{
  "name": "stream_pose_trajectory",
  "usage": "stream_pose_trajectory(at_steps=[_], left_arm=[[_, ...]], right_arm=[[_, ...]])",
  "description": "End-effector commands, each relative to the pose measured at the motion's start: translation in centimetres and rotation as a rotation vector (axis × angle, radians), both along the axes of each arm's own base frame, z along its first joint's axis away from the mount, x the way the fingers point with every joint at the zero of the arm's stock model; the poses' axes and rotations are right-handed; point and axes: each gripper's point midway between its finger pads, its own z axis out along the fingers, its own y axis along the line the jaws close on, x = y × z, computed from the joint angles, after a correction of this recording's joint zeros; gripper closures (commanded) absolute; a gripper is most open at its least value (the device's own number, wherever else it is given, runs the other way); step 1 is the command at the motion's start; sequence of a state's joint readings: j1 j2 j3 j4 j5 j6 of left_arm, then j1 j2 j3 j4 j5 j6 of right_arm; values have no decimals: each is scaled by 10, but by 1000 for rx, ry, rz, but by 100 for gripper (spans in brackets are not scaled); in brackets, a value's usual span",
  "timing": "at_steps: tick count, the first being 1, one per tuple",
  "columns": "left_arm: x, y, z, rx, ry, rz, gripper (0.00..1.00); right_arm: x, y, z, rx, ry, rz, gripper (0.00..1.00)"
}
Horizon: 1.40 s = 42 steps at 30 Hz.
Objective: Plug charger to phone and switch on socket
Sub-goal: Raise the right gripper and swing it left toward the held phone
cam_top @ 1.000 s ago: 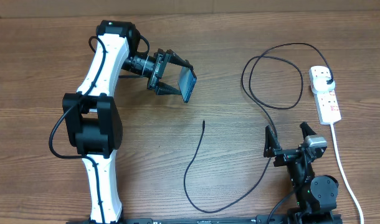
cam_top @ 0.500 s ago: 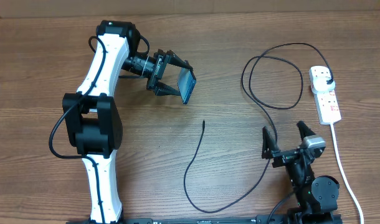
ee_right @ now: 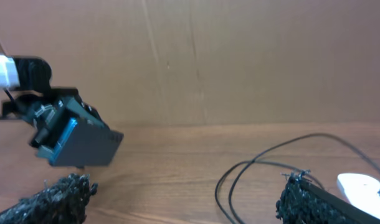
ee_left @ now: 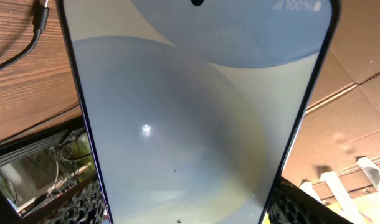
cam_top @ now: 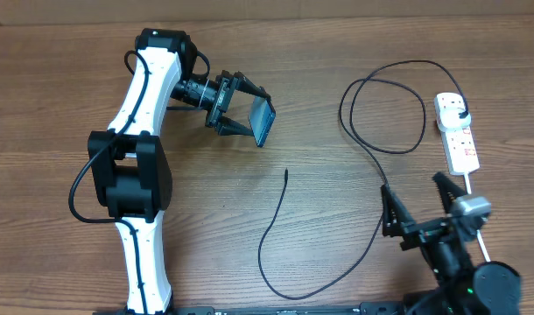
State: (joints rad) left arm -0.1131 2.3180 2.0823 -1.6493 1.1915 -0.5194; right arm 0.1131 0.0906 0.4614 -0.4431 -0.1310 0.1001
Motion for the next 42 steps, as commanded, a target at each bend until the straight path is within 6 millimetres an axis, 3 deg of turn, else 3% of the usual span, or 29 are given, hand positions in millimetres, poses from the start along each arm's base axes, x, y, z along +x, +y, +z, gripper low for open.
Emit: stream_pose_trajectory(at_steps=[1, 5, 12, 17, 20, 26, 31, 39, 42], left_arm=[[5, -1, 10, -35, -41, 3, 96], [5, -1, 9, -32, -41, 2, 96], [2, 3, -1, 37, -22, -8, 96], [1, 8, -10, 100, 4, -9, 96], [-2, 17, -24, 214, 54, -4, 96], [-2, 18, -27, 235, 71, 2, 96], [0, 20, -31, 268, 88, 22, 96], [8, 25, -43, 364, 157, 92, 96], [10, 20, -44, 375, 167, 107, 96]], right_arm=[[-2, -4, 35, 2, 13, -21, 0], [7, -1, 48, -11, 116, -12, 0], [35, 19, 50, -21, 368, 86, 0], [58, 49, 42, 13, 543, 243, 0], [70, 85, 34, 89, 633, 459, 0], [79, 123, 15, 231, 758, 738, 0], [82, 144, 7, 361, 829, 943, 0], [112, 140, -50, 531, 1132, 743, 0], [115, 140, -57, 543, 1157, 725, 0]])
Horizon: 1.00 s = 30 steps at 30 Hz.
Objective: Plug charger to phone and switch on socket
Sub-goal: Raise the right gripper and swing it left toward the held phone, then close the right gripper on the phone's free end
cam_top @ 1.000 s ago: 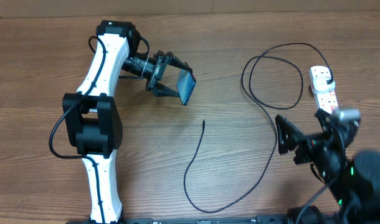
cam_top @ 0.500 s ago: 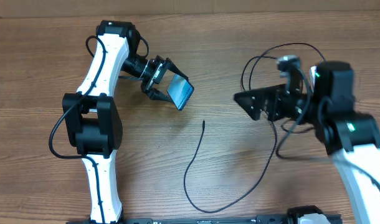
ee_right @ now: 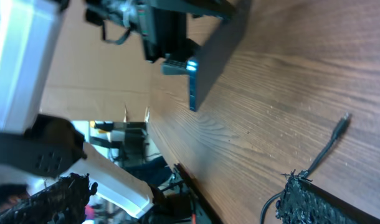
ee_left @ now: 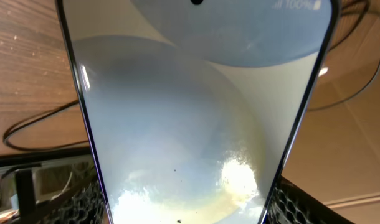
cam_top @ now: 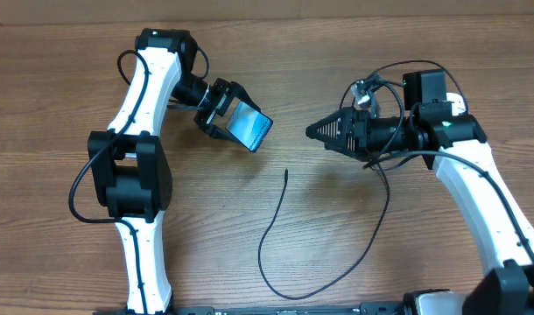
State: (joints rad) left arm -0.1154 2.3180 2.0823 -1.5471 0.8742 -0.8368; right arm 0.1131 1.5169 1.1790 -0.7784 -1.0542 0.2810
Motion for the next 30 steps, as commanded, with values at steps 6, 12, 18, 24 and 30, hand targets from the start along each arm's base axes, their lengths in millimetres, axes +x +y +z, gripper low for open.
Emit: stream_pose_trajectory(at_steps=[6, 12, 18, 24, 30], left_arm=[[0, -2, -11, 176, 119, 109, 96], [1, -14, -14, 203, 131, 130, 96], [2, -30, -12, 185, 142, 145, 96], [-1, -43, -8, 157, 161, 146, 96], [-5, -57, -2, 109, 178, 135, 96]], right_arm=[[12, -7, -10, -78, 83, -107, 0], [21, -17, -23, -147, 164, -223, 0], [24, -11, -26, -177, 175, -253, 0], [23, 2, -36, -255, 172, -281, 0], [24, 17, -39, -300, 144, -303, 0]])
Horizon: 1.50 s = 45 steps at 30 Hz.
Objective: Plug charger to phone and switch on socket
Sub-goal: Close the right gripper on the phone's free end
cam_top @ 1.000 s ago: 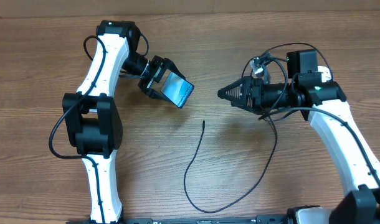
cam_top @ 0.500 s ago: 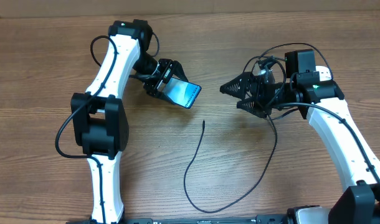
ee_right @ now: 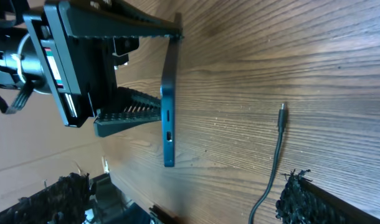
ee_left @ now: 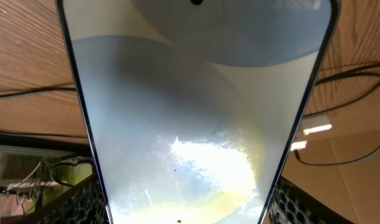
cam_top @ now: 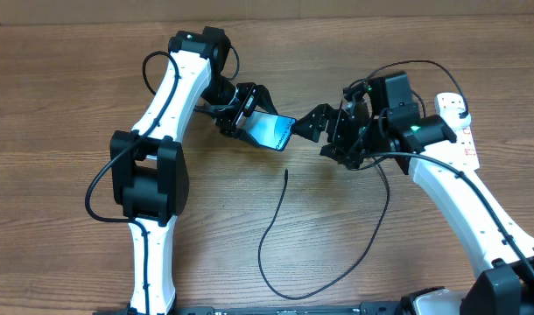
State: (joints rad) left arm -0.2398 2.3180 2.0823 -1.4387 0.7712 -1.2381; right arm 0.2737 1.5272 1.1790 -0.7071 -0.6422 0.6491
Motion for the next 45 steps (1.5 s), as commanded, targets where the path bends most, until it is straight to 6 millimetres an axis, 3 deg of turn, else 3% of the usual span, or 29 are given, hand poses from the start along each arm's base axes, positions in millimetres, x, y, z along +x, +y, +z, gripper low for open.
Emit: stream_pose_trajectory(at_steps=[1, 24, 45], left_arm=[[-1, -18, 14, -62, 21, 15, 96], [-19, -59, 28, -165, 36, -50, 96], [-25, -71, 27, -167, 29, -77, 96]], right_arm=[[7, 5, 3, -52, -37, -37, 0], [11, 6, -20, -152, -7, -92, 1], [12, 4, -22, -167, -6, -100, 38]])
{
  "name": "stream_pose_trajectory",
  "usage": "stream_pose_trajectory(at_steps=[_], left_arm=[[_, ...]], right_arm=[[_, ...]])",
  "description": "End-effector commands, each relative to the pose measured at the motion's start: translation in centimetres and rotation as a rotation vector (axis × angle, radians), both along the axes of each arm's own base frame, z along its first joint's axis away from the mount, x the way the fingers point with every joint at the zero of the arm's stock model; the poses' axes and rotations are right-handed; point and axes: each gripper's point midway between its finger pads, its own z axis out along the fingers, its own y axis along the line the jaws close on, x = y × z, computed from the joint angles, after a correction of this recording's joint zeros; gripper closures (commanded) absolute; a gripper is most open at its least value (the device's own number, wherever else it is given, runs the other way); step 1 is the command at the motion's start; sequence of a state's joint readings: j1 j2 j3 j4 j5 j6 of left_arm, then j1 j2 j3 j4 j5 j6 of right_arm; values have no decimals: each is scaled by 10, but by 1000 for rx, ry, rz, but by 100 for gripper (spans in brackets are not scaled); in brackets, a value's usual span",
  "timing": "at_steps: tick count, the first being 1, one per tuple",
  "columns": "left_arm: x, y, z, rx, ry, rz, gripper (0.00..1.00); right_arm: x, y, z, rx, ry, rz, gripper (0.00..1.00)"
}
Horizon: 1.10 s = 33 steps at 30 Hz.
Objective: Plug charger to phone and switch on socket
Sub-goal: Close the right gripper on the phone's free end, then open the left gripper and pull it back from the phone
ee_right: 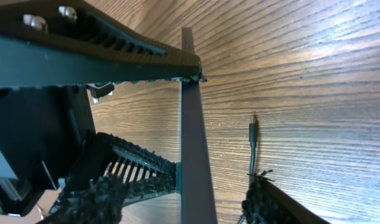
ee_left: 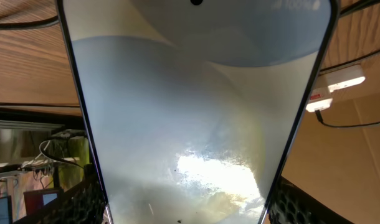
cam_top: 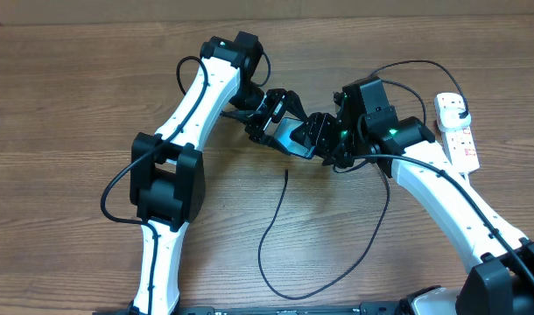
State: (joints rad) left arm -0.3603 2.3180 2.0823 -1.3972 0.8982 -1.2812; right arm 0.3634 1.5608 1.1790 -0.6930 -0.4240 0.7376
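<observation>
The phone point(cam_top: 293, 137) is held off the table in mid-scene, and my left gripper point(cam_top: 283, 124) is shut on it. Its lit screen point(ee_left: 190, 112) fills the left wrist view. My right gripper point(cam_top: 315, 143) is open, its fingers either side of the phone's free end. In the right wrist view the phone point(ee_right: 191, 124) shows edge-on between the fingers point(ee_right: 93, 199), apart from both. The black charger cable point(cam_top: 276, 219) lies loose on the table, its plug tip point(cam_top: 286, 173) below the phone; the plug point(ee_right: 252, 134) lies on the wood. The white socket strip point(cam_top: 456, 131) lies at the far right.
The cable loops from the adapter in the socket strip point(ee_left: 342, 78) round the back right and under my right arm, then curves across the table's front middle. The wooden table point(cam_top: 74, 175) carries nothing else. Cardboard stands behind the table.
My left arm has carried the phone further right, and my right gripper has closed the distance. Its open fingers now straddle the phone's end, where before a gap lay between them.
At first my left gripper held the phone at the back left, with my right arm folded at the front right. Then the right arm was stretched out, pointing at the phone. Both then stood closer, the phone tilted flatter. Now they meet at the middle.
</observation>
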Motion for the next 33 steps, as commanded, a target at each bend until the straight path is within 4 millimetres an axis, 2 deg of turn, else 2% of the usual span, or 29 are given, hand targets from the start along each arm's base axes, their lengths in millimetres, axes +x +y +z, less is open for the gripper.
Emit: stream_pose_trajectory(at_steps=[1, 5, 28, 33], left_arm=[[1, -9, 12, -46, 4, 4, 96], [0, -10, 12, -45, 4, 2, 96], [-5, -16, 11, -40, 1, -17, 96], [-6, -17, 11, -40, 1, -21, 96]], right_arm=[[6, 0, 5, -11, -23, -8, 40], [6, -1, 5, -14, -23, -10, 47], [7, -3, 3, -29, -28, -20, 61], [8, -3, 3, -29, -28, -20, 66]])
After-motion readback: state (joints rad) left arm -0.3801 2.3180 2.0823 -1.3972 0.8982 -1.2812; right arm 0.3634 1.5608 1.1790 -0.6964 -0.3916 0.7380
